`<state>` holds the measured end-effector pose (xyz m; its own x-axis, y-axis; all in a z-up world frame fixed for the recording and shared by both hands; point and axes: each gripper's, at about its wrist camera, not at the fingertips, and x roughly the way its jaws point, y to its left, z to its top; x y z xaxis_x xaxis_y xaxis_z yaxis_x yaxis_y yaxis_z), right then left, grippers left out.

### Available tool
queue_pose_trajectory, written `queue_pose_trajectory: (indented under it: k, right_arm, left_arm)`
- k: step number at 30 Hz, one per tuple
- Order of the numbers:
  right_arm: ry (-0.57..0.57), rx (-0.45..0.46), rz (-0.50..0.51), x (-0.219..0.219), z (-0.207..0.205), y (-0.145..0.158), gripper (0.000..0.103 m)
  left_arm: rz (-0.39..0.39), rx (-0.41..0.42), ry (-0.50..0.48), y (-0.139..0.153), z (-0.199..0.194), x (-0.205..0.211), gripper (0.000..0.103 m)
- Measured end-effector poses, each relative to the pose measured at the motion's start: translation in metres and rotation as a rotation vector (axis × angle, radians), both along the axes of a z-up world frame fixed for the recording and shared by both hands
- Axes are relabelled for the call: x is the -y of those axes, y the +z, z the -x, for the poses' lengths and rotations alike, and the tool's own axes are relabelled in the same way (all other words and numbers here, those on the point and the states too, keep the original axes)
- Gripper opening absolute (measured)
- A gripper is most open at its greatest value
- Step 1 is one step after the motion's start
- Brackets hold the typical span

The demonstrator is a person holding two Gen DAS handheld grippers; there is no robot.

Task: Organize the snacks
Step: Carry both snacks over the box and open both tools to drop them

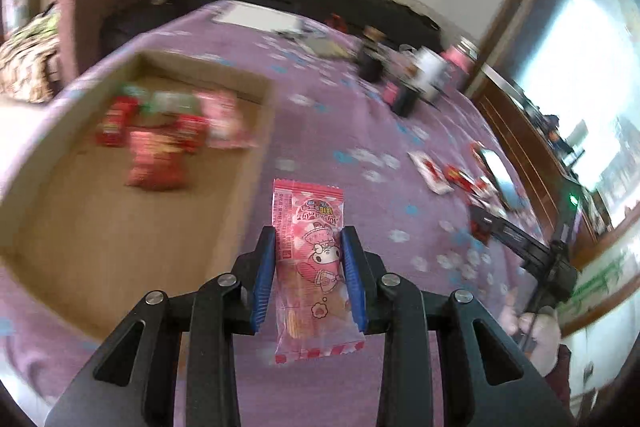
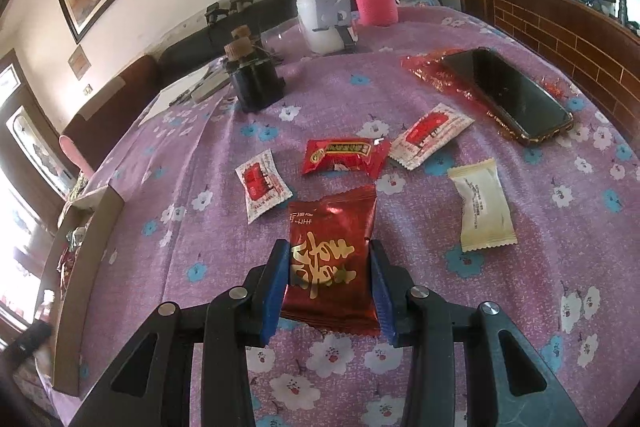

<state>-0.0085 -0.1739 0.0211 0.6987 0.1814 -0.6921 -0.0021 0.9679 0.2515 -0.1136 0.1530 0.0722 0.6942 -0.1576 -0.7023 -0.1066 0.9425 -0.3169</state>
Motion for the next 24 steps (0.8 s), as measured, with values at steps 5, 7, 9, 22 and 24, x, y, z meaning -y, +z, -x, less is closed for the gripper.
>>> queue_pose_trajectory:
  k: [5,7,9,22,24]
  right_arm:
    - [0.081,0.024,-0.028,-0.026,0.013,0.02,0.04]
    - [0.148,0.029,-0.03,-0.052,0.018,0.031,0.04]
    - [0.218,0.039,-0.016,-0.081,0.021,0.041,0.04]
    - [0.674,-0.044,0.023,-0.286,0.036,0.042,0.039]
    - [0.715,-0.074,0.034,-0.31,0.037,0.033,0.039]
  left_arm:
    - [0.0,-0.014,0.161,-0.002,0.022,-0.074,0.03]
    - [0.025,-0.029,0.2,-0.008,0.027,-0.096,0.03]
    - [0.052,-0.047,0.23,-0.014,0.028,-0.114,0.03]
    - [-0.038,-0.137,0.211,-0.021,-0.029,-0.156,0.03]
    - [-0.042,-0.155,0.207,-0.025,-0.04,-0.159,0.03]
